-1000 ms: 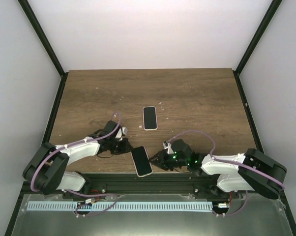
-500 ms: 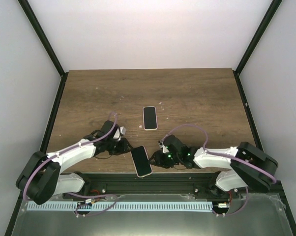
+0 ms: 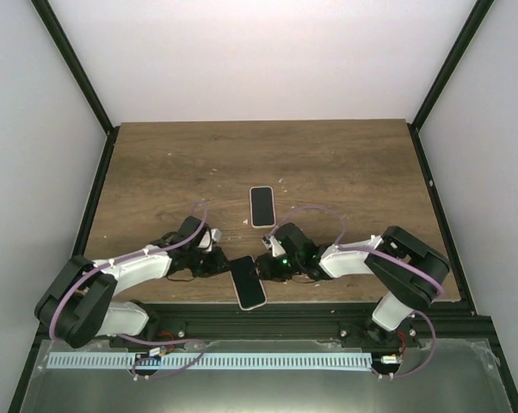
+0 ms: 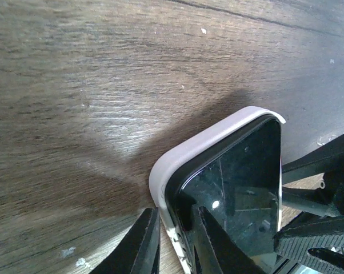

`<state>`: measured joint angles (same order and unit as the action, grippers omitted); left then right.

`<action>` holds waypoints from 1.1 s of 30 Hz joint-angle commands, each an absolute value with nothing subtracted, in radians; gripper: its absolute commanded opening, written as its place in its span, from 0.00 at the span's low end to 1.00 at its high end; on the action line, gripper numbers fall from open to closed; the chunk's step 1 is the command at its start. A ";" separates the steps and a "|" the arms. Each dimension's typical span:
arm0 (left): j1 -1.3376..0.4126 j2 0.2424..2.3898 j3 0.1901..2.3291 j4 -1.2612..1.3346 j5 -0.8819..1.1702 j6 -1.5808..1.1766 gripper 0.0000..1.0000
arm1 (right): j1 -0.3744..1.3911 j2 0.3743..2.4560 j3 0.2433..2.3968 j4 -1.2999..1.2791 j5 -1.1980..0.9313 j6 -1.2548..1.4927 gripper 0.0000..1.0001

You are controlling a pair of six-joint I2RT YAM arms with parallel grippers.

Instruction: Put the phone into the phone case

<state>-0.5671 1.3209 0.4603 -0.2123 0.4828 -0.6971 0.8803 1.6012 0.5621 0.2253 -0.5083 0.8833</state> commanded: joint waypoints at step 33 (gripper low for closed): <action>-0.568 0.928 0.517 -0.101 0.713 -0.794 0.70 | 0.715 1.070 0.337 0.493 -0.688 0.891 0.09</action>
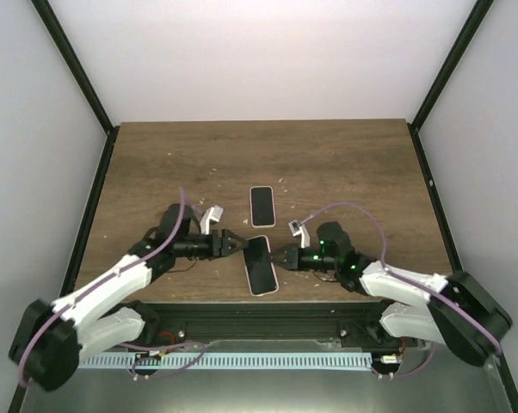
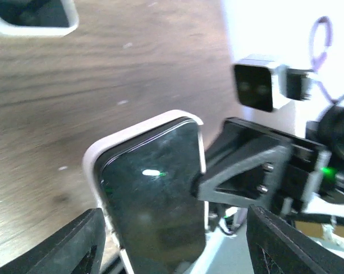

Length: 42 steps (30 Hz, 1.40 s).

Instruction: Put the phone into the phone case

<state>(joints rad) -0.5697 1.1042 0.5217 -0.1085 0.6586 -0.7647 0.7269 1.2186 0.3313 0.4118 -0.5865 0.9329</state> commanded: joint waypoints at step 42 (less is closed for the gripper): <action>-0.566 0.840 0.534 0.001 0.846 -0.960 0.54 | 0.715 0.969 0.303 0.791 -0.705 1.291 0.02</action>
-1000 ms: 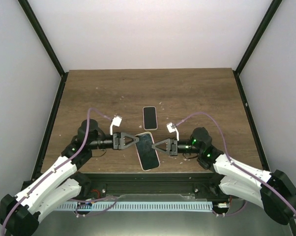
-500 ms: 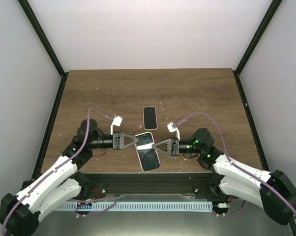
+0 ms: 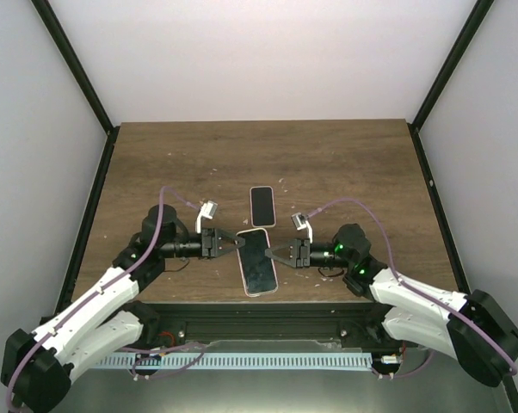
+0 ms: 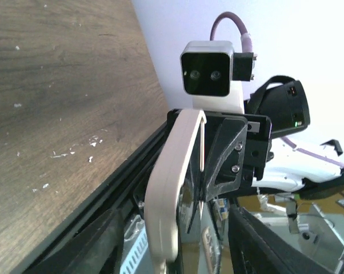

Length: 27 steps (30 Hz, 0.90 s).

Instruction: Put the phone into the phone case

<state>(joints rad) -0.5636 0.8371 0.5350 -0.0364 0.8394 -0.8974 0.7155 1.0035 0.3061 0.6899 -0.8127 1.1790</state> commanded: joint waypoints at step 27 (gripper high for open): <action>-0.619 0.915 0.380 0.392 0.825 -1.203 0.00 | 0.718 1.048 0.364 0.689 -0.565 1.352 0.41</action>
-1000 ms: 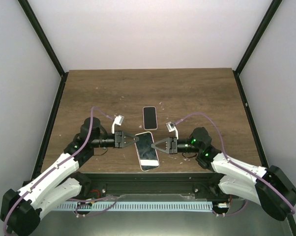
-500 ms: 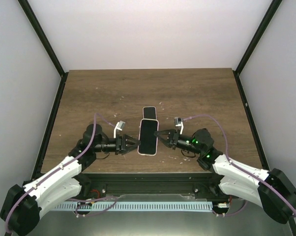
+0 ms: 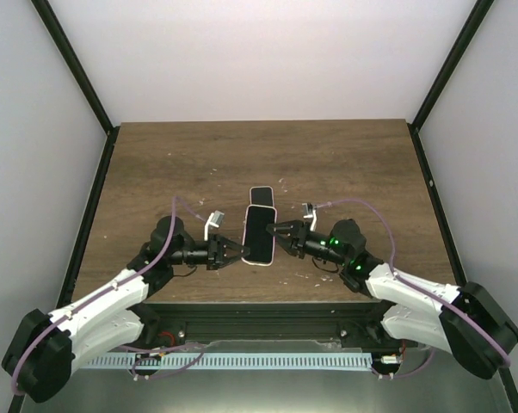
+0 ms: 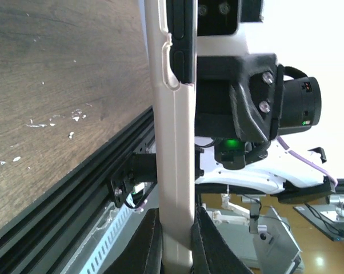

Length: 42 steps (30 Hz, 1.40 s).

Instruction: Put the phone into the phone case

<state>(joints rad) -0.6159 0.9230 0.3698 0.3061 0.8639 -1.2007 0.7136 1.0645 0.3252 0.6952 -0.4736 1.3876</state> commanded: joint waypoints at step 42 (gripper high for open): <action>-0.617 0.973 0.429 0.172 0.754 -0.966 0.00 | 0.767 0.844 0.269 0.639 -0.503 1.416 0.01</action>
<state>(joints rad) -0.6266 0.9649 0.4374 0.2230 0.7704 -1.0359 0.7750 0.8829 0.2478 0.5262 -0.5510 1.4307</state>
